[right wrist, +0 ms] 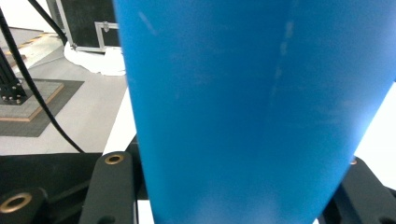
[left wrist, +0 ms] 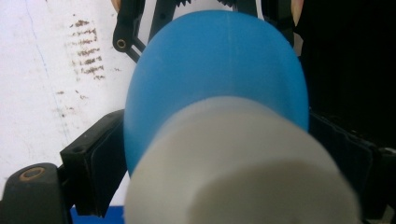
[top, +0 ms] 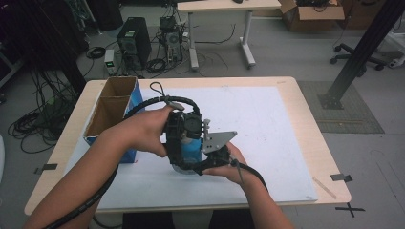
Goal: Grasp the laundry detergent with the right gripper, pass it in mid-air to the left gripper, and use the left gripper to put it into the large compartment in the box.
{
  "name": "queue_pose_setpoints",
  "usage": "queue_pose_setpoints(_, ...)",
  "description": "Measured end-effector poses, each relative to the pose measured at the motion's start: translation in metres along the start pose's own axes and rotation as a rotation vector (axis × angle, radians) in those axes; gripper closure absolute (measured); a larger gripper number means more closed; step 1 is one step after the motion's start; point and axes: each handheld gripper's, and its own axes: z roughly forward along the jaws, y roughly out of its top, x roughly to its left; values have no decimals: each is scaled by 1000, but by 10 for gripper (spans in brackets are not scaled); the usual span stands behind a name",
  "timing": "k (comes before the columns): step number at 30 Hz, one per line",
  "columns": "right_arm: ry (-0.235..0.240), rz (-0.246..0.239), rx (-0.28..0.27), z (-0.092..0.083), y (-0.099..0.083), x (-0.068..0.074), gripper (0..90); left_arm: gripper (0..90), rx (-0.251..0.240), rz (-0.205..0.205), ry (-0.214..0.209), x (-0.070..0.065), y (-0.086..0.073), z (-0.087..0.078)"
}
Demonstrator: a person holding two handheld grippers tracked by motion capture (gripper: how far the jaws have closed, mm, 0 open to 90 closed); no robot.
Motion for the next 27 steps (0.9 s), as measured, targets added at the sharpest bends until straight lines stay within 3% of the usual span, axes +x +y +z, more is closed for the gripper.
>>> queue_pose_setpoints(27,-6,-3,-7,-1,1,0,443,248,-7,14,29,-1,2,-2)
